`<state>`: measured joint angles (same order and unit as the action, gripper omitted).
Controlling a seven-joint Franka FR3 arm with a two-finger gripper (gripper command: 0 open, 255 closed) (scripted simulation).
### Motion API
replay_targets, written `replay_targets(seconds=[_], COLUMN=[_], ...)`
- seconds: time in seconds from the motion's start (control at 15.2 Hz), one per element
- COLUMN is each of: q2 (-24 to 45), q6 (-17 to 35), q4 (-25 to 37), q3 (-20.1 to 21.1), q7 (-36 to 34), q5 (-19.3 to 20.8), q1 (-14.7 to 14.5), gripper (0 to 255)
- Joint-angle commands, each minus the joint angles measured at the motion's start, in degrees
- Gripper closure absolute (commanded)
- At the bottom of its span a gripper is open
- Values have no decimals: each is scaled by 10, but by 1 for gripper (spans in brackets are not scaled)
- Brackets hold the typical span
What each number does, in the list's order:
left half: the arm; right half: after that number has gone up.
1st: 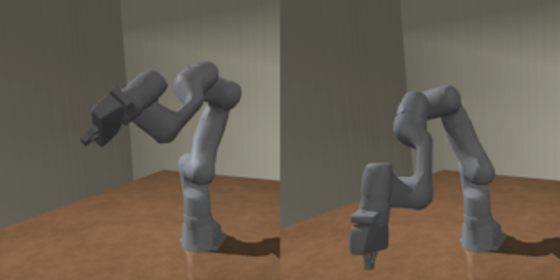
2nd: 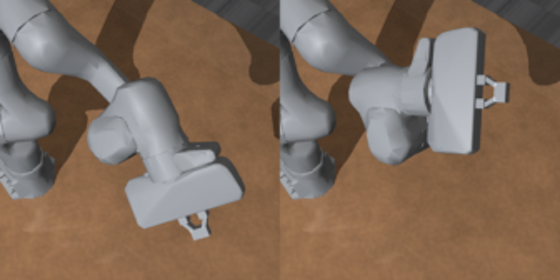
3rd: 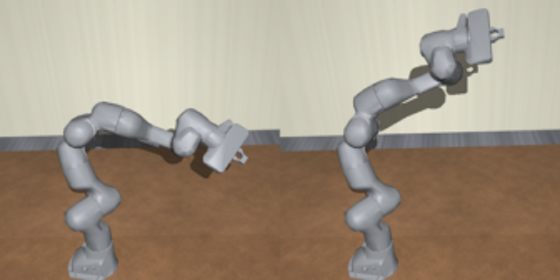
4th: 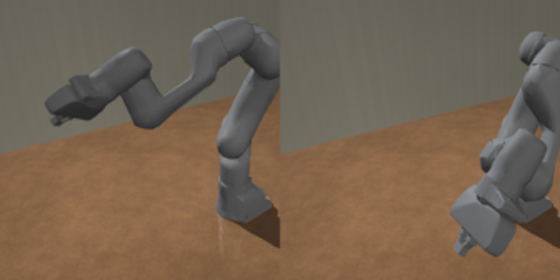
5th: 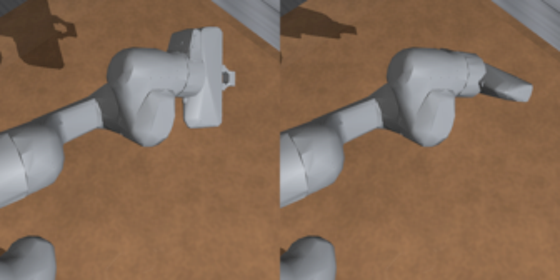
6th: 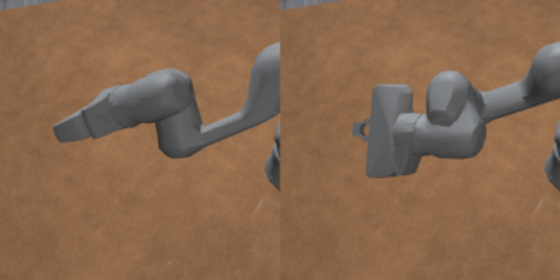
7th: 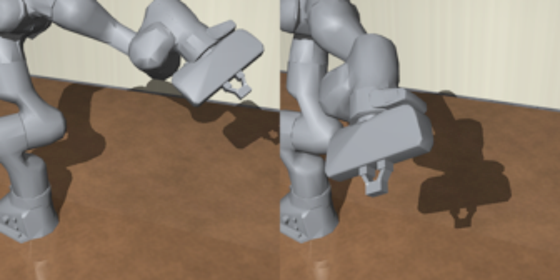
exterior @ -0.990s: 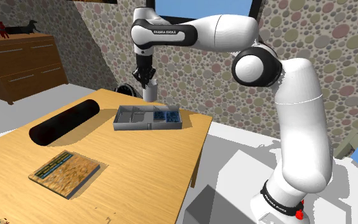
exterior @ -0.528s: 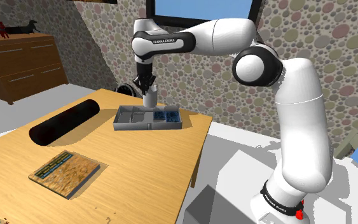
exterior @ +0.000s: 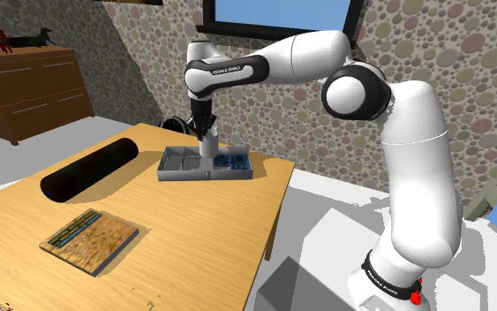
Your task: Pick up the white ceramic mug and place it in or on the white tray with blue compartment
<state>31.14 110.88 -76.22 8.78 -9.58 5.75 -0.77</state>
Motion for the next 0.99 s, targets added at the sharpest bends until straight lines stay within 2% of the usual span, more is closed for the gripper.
replay_targets(seconds=[0.0, 0.33, 0.4, 0.73, 0.92], q2=[1, 1, 2, 1, -11], q6=[5, 5, 4, 5, -46], q4=[-4, -4, -2, -4, 36], q3=[0, 0, 0, 0, 1], q7=[0, 0, 0, 0, 2], q5=[0, 0, 0, 0, -2], q1=[0, 0, 0, 0, -1], gripper=[255, 255, 0, 0, 0])
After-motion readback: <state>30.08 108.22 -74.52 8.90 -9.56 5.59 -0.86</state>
